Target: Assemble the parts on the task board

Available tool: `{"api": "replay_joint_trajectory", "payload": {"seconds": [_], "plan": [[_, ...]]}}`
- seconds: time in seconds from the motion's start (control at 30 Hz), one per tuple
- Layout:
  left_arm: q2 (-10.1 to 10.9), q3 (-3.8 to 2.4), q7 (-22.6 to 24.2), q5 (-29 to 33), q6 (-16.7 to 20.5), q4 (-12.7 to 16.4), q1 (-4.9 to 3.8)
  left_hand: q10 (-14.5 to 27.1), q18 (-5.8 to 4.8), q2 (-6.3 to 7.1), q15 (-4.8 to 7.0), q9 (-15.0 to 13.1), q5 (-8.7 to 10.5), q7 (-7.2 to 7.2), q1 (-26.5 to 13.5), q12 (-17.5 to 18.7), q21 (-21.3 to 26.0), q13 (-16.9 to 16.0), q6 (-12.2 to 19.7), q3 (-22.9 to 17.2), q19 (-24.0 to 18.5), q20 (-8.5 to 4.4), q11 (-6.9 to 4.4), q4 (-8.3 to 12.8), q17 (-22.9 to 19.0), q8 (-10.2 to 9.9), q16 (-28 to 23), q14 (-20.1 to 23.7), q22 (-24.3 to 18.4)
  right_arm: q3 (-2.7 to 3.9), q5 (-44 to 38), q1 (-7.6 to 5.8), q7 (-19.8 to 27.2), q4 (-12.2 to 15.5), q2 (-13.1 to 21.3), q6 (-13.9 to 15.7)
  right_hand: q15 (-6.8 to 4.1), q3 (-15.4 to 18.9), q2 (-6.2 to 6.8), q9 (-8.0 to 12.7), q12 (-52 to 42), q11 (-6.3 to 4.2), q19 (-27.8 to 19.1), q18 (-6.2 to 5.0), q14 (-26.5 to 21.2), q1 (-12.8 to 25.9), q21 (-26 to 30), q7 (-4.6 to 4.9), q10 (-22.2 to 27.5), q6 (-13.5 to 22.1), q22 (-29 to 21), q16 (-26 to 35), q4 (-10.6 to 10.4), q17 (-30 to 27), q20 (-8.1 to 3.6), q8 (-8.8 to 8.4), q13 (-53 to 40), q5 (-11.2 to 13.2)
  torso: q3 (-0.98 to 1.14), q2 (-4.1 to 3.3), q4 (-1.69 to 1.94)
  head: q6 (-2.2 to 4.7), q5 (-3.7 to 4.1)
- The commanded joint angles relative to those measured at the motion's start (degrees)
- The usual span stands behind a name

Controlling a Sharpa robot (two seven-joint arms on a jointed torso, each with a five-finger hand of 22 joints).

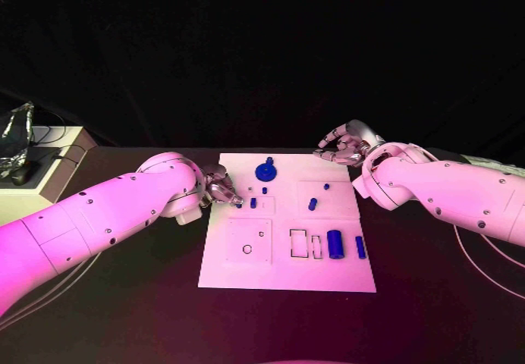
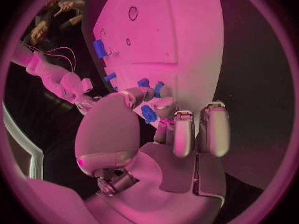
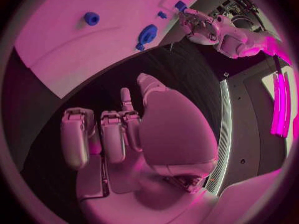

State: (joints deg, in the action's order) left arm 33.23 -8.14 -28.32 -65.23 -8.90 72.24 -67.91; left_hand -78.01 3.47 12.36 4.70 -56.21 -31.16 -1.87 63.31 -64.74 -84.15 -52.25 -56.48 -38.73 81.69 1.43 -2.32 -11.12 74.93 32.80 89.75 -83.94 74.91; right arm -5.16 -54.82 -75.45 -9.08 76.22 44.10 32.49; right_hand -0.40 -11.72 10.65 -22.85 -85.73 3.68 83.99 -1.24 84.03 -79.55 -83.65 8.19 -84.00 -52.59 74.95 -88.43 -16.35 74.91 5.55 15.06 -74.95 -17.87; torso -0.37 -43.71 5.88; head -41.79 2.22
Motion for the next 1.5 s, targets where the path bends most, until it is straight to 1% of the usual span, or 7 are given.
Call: {"api": "replay_joint_trajectory", "payload": {"seconds": [0.03,0.3,0.53,0.8,0.97,1.23,1.5], "plan": [[-0.4,0.32,-0.7,0.4,-1.5,0.0,0.4,-0.4,-0.65,-0.58,0.47,0.1,-0.03,0.13,0.0,-0.2,-0.3,-0.1,-0.6,-8.4,0.4,0.02,-0.03,8.8,15.1,-0.2,0.2,-6.1,3.7,0.02,-0.6,0.02,0.3,0.0,0.0,-0.3,-0.22,-0.4,-0.08,0.0,0.3,-0.19,3.0,-0.36,4.7,0.4,0.2,0.05,-2.3,0.3,11.4,0.3,0.1,9.5,-0.17,0.2,-11.2,-0.3,0.0,-0.04,-0.01,0.02,-0.06],[-0.6,0.33,-0.6,0.5,-0.7,-0.1,0.4,-0.7,-0.65,-1.16,0.6,0.2,0.42,0.36,-1.0,-0.1,-0.2,-0.3,-1.1,-6.5,0.4,-0.09,-0.17,7.8,15.1,-0.8,0.2,-6.1,3.7,0.02,-0.6,0.02,0.3,-0.1,-0.1,-0.3,-0.22,-0.4,-0.07,-0.1,0.3,-0.19,3.0,-0.35,4.7,0.4,0.2,0.04,-2.2,0.3,11.5,0.3,0.1,9.4,-0.18,0.2,-11.1,-0.4,0.02,-0.03,0.03,-0.02,-0.06],[-0.6,0.34,-0.6,0.4,-0.3,-0.2,0.4,-0.6,-0.65,-0.44,0.82,0.3,0.77,0.77,-2.8,0.3,-0.1,-0.2,-1.5,-1.4,0.4,-0.3,-0.44,5.6,15.1,-1.8,0.2,-6.1,3.7,0.02,-0.6,0.02,0.4,-0.1,-0.1,-0.3,-0.22,-0.4,-0.07,-0.1,0.3,-0.19,3.0,-0.35,4.7,0.4,0.2,0.04,-2.2,0.3,11.5,0.3,0.1,9.4,-0.18,0.2,-11.1,-0.4,0.02,-0.01,0.0,-0.02,-0.05],[-0.5,0.35,-0.6,-0.1,-0.8,-0.1,0.41,-0.5,-0.64,0.82,0.95,0.4,0.79,0.95,-3.2,0.4,0.0,-0.3,-1.9,1.5,0.4,-0.43,-0.57,4.5,15.1,-2.4,0.2,-6.1,3.6,0.02,-0.6,0.02,0.4,-0.1,-0.1,-0.3,-0.22,-0.4,-0.07,-0.1,0.3,-0.19,3.0,-0.35,4.7,0.4,0.2,0.04,-2.2,0.3,11.5,0.3,0.1,9.4,-0.18,0.2,-11.1,-0.4,-0.03,-0.02,-0.01,-0.05,-0.03],[-0.3,0.35,-0.6,-0.4,-0.8,-0.1,0.41,-0.5,-0.64,1.09,0.99,0.5,0.83,1.0,-3.2,0.4,0.0,-0.3,-2.1,2.5,0.4,-0.47,-0.61,4.1,15.1,-2.6,0.2,-6.1,3.6,0.02,-0.6,0.02,0.4,-0.1,0.0,-0.2,-0.22,-0.4,-0.07,-0.1,0.3,-0.19,3.0,-0.35,4.7,0.4,0.2,0.04,-2.2,0.3,11.5,0.3,0.1,9.4,-0.18,0.2,-11.1,-0.4,-0.03,-0.03,0.02,-0.08,0.01],[-0.1,0.34,-0.6,-0.5,-0.3,0.1,0.43,-0.4,-0.67,1.53,1.05,0.6,1.18,1.04,-3.5,0.3,0.0,-0.6,-2.7,6.1,0.5,-0.57,-0.65,2.1,15.1,-3.2,0.2,-6.1,3.8,0.02,-0.6,0.02,0.5,-0.1,0.0,-0.2,-0.23,-0.5,0.02,-0.2,0.4,-0.18,3.0,-0.37,4.6,0.4,0.3,0.05,-2.2,0.3,11.4,0.4,0.1,9.4,-0.19,0.2,-11.1,-0.7,-0.03,-0.03,0.0,-0.09,0.03],[0.0,0.33,-0.6,-0.5,0.2,0.1,0.44,-0.4,-0.69,1.54,1.07,0.6,3.14,1.05,-3.1,0.2,0.1,-0.9,-3.1,10.1,0.6,-0.61,-0.66,-0.2,15.1,-3.8,0.2,-6.1,3.9,0.02,-0.6,0.02,0.5,-0.1,0.0,-0.2,-0.23,-0.5,0.02,-0.2,0.4,-0.18,3.0,-0.37,4.6,0.4,0.3,0.05,-2.2,0.3,11.4,0.4,0.1,9.4,-0.19,0.2,-11.1,-0.7,-0.01,-0.02,0.02,-0.1,0.05]]}}
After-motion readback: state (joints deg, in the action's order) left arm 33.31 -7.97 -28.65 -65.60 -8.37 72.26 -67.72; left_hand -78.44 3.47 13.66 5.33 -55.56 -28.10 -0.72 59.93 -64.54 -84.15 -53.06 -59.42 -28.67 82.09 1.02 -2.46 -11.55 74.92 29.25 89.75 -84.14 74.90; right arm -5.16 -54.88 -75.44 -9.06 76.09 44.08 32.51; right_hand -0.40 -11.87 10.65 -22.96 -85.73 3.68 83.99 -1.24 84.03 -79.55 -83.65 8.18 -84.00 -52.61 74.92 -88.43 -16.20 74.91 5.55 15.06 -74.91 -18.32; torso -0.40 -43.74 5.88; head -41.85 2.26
